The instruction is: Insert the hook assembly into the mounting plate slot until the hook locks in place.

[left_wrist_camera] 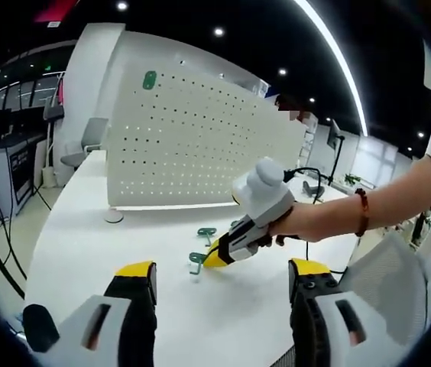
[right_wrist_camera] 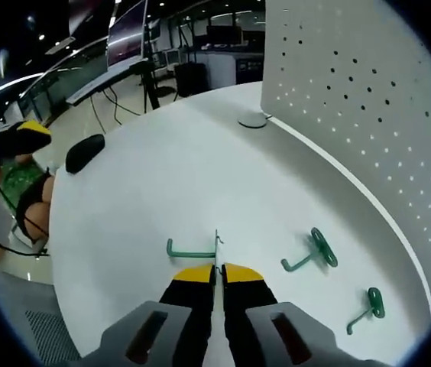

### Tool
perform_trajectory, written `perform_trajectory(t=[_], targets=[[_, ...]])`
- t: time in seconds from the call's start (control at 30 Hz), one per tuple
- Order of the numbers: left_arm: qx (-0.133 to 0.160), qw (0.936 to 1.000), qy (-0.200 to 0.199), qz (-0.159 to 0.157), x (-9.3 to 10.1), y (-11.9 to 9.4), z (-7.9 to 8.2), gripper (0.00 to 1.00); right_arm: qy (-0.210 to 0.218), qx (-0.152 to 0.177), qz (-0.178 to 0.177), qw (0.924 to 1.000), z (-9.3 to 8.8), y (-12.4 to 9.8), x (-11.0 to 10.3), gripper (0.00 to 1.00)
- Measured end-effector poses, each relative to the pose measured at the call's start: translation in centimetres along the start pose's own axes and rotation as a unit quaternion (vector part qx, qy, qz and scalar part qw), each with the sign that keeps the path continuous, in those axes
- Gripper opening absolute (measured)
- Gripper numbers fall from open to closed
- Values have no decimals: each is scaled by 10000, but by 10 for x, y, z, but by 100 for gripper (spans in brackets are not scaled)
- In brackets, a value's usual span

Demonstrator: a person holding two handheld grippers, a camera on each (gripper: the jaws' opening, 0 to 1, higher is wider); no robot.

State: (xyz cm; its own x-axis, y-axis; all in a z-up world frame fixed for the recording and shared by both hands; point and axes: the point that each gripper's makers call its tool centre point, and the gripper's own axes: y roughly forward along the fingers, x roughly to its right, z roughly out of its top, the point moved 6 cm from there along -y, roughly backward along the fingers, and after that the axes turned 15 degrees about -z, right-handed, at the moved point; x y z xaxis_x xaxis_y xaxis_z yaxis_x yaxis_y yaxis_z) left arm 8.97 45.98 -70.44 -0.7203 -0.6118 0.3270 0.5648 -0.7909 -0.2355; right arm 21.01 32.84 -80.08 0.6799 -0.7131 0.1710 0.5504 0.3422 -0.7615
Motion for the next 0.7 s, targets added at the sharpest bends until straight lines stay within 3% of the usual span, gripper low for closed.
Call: perform_trajectory(t=[0.7], targets=[[208,9997,65,75,18,-1,15,69,195,531,-65,9984,7,-36,0,2]])
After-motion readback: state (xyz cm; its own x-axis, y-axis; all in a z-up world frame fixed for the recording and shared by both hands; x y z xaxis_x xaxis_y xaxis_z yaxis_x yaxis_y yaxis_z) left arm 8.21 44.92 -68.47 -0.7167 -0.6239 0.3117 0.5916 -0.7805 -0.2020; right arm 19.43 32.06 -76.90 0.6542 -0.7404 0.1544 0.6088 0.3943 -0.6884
